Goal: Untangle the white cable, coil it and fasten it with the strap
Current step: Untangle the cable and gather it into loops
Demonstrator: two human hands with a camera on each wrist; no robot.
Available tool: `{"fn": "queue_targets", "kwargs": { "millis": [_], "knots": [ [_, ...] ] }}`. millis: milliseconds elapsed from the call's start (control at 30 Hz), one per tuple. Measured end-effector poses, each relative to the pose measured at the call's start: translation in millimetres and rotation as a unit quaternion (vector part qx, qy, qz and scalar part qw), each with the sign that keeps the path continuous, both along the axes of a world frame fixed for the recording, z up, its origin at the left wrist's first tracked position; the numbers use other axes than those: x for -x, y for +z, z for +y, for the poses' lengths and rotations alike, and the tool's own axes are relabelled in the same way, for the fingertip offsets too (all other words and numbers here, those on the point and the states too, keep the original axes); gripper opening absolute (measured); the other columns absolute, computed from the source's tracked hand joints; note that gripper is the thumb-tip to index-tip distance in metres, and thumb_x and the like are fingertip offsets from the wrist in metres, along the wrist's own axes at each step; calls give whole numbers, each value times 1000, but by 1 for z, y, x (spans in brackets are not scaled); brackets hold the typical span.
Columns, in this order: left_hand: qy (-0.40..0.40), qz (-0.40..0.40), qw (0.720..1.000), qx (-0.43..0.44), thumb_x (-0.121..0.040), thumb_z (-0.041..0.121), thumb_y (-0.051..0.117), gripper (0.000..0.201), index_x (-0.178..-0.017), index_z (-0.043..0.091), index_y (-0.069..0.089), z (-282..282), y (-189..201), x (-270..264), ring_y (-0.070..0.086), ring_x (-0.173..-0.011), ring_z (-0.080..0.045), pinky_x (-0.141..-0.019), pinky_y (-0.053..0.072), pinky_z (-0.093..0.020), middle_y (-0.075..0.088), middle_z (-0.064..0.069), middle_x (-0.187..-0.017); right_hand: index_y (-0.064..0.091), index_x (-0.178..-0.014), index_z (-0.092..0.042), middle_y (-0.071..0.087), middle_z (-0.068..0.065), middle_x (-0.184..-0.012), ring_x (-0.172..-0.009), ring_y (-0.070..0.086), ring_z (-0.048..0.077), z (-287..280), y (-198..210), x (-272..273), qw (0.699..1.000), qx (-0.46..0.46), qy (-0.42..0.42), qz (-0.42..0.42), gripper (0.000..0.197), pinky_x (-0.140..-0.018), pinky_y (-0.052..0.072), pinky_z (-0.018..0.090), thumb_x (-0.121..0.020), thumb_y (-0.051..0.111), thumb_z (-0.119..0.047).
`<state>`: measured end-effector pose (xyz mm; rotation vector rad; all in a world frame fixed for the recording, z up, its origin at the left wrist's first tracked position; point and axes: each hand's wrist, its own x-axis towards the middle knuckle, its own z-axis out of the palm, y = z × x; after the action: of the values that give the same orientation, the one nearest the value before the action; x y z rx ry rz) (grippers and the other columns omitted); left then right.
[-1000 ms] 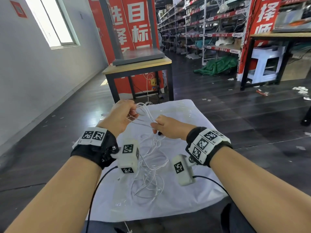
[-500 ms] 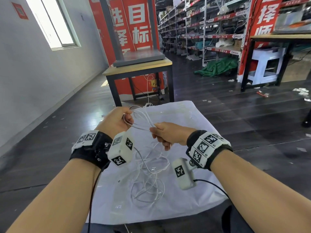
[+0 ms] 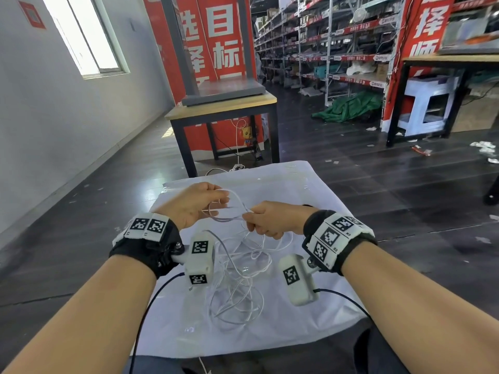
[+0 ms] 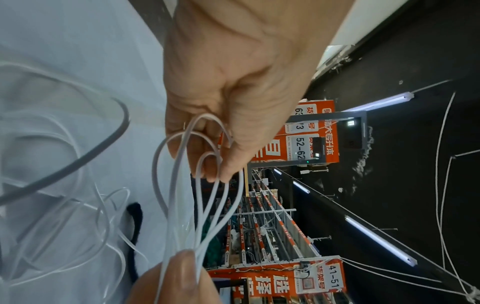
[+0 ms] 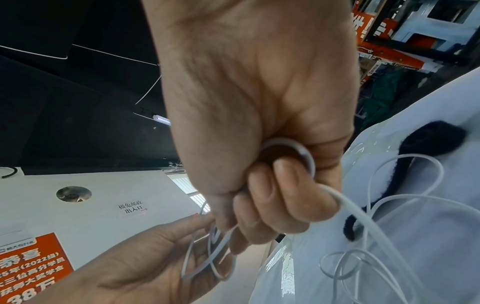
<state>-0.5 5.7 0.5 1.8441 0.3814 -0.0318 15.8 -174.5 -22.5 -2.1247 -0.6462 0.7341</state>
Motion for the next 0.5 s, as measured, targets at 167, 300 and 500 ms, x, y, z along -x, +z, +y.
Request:
{"fn": "queue_targets", "kwargs": {
  "millis": [167,300,500],
  "knots": [
    [13,-20,999,47,-91,6,62,2,-90,7,62,-4,2,4,59,-64,-13,-68,54,-26,62,-7,-75,49,-73,-12,34,0,-57,-48,26,12,-2,0,0,1000,-12,-14,7,40,-41,23,19,-102,37,-35],
    [20,-26,988,149,-92,4,58,7,-89,3,63,-6,5,8,61,-58,-14,-56,58,-23,61,-8,-70,49,-72,-11,34,-1,-55,-47,26,12,-5,-1,-1,999,-28,-27,4,43,-42,24,20,-102,37,-39],
    [22,-22,959,282,-89,-2,44,15,-97,5,54,-3,8,8,50,-43,-12,-59,57,-27,47,-5,-52,56,-75,-10,42,0,-58,-44,38,10,-8,-7,-3,999,-46,-16,-7,42,-45,35,20,-103,36,-34]
  ]
}}
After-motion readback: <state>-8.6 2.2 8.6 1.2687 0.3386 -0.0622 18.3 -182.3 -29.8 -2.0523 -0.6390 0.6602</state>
